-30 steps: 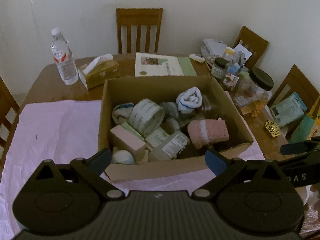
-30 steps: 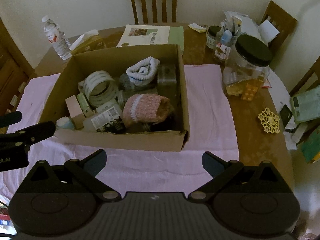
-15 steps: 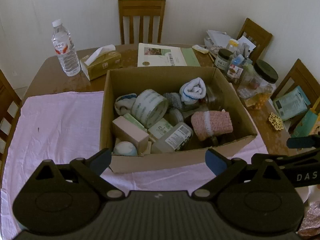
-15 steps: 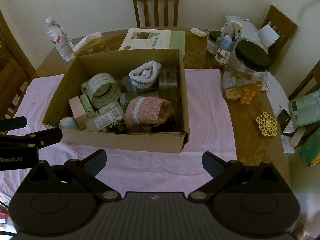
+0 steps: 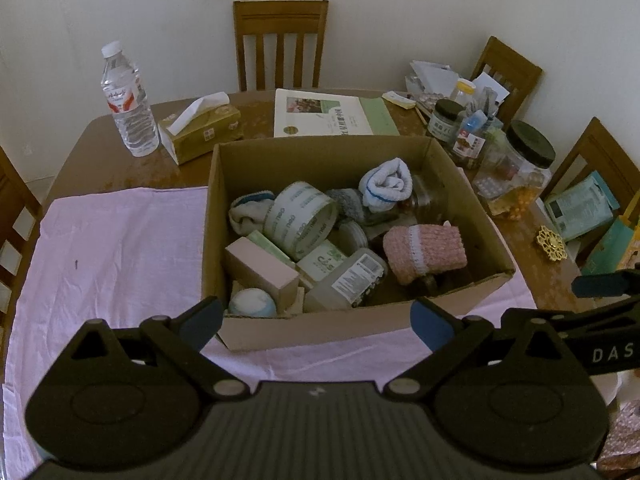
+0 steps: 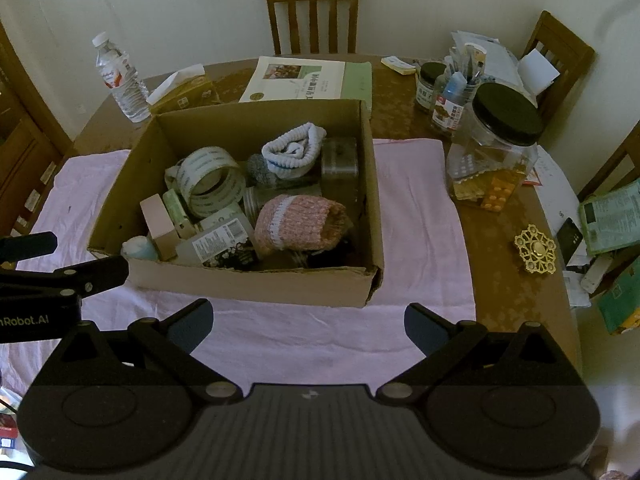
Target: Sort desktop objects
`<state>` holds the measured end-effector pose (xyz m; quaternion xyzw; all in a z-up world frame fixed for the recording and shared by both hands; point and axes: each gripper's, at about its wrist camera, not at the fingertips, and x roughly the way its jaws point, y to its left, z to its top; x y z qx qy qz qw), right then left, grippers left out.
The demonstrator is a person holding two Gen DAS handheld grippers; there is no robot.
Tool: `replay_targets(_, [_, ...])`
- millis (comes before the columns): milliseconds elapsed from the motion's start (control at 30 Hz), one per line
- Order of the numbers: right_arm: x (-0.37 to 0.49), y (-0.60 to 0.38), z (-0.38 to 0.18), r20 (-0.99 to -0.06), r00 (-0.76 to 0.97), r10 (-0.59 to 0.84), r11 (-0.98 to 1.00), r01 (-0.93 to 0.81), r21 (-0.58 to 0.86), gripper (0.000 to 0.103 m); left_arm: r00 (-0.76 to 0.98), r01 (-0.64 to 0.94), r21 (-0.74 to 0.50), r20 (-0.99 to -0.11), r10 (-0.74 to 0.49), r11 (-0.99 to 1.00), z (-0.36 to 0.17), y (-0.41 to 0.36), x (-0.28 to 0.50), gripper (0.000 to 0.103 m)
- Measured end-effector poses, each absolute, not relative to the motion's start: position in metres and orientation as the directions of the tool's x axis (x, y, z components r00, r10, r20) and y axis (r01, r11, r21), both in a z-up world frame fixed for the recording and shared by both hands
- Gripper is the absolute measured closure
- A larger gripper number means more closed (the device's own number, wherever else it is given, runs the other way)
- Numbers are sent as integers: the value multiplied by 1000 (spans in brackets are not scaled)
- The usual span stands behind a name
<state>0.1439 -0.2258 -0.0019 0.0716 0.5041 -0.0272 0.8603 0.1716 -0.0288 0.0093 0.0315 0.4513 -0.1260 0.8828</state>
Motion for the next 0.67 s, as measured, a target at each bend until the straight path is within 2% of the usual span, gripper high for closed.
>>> replay_targets(667, [148, -223, -4, -876, 483, 19, 987, 132, 95, 0, 555, 253, -56, -809, -193, 966, 7, -27, 178, 3])
